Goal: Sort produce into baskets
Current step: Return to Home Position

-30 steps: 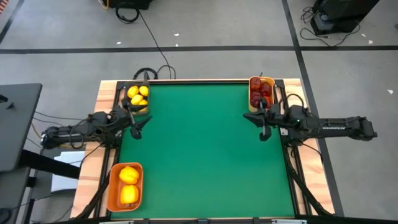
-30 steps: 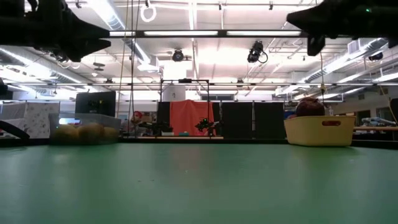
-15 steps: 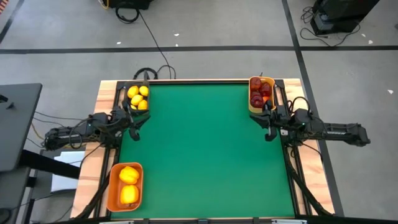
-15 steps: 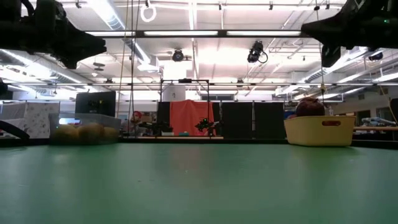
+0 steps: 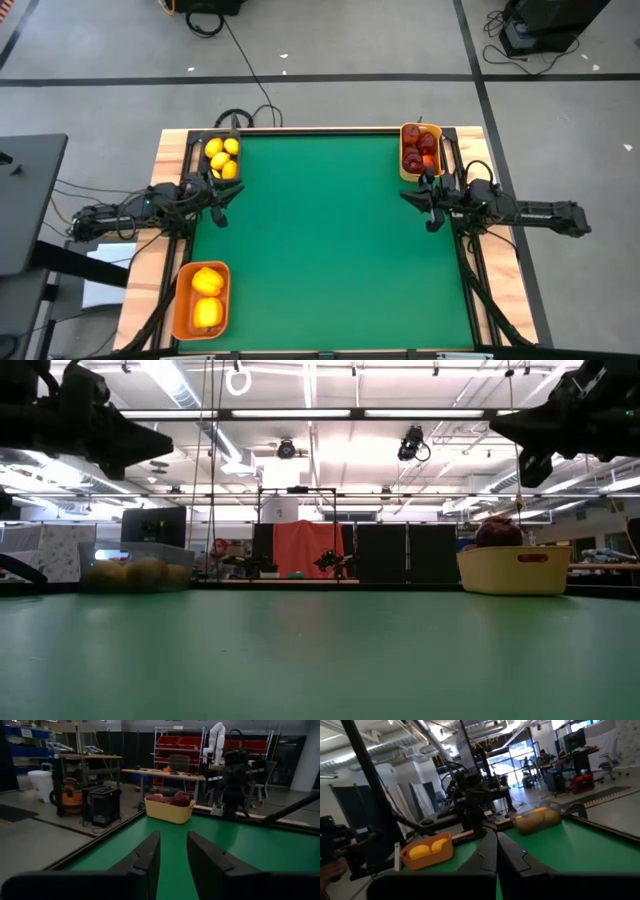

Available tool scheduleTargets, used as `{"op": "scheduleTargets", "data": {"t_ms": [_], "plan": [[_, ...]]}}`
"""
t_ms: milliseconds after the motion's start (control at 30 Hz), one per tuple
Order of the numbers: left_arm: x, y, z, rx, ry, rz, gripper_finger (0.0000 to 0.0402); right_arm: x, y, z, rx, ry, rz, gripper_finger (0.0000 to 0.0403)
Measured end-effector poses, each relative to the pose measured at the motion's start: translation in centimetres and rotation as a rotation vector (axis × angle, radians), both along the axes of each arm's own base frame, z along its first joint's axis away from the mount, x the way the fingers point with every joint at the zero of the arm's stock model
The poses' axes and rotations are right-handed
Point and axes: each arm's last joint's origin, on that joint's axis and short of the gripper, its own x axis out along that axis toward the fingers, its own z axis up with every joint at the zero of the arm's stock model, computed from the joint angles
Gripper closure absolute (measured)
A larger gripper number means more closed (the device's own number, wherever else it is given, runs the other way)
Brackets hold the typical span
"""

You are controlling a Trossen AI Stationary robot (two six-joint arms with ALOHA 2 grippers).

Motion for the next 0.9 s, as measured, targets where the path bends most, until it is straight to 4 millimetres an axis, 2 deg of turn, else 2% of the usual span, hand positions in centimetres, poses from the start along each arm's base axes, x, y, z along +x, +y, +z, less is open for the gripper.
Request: {"op": "scheduleTargets", "data": {"t_ms": [233, 500, 633, 900], "plan": [[0.4, -0.1, -0.9, -0.001, -0.005, -0.044, 0.0309, -0.3, 0.1, -0.9, 0.016, -0.009, 0.020, 0.0395], [0.5, -0.2, -1.0, -0.017, -0.035, -0.087, 0.0316, -0.7, 0.2, -0.7, -0.018, -0.041, 0.047, 0.0393], [0.5, -0.2, -1.1, -0.023, -0.022, -0.087, 0.0316, -0.7, 0.4, -0.5, -0.074, -0.054, 0.076, 0.0380], [0.7, -0.2, -1.6, -0.025, -0.038, -0.103, 0.0316, -0.7, 0.3, -0.5, -0.070, -0.053, 0.042, 0.0366]]}}
